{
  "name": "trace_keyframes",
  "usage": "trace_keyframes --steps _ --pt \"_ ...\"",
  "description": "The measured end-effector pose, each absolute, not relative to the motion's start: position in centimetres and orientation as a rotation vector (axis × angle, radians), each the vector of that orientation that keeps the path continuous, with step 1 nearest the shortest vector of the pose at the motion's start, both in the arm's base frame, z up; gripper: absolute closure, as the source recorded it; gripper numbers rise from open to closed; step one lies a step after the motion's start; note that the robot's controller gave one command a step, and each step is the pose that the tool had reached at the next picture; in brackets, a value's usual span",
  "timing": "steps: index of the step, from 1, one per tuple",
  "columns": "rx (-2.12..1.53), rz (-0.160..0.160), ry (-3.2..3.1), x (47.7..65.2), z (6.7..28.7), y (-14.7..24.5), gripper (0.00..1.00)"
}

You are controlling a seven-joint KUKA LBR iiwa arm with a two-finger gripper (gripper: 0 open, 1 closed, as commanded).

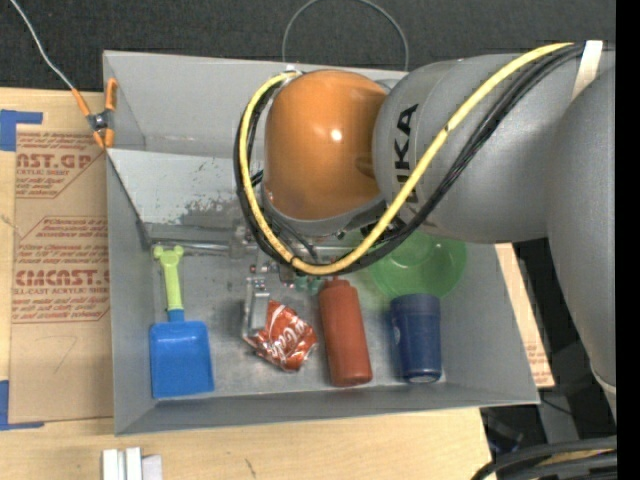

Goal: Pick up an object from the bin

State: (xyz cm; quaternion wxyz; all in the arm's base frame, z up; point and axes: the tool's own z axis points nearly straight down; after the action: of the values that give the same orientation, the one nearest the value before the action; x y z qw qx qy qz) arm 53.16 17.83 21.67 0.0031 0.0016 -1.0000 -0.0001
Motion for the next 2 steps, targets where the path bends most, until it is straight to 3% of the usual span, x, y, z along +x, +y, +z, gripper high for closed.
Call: trace_keyframes --steps 1,2 --pt "0.001 -0.002 -3.143 53.3 22.2 17.7 0.00" --pt "0.191 -0.001 -3.129 50.1 6.9 13.5 1.00"
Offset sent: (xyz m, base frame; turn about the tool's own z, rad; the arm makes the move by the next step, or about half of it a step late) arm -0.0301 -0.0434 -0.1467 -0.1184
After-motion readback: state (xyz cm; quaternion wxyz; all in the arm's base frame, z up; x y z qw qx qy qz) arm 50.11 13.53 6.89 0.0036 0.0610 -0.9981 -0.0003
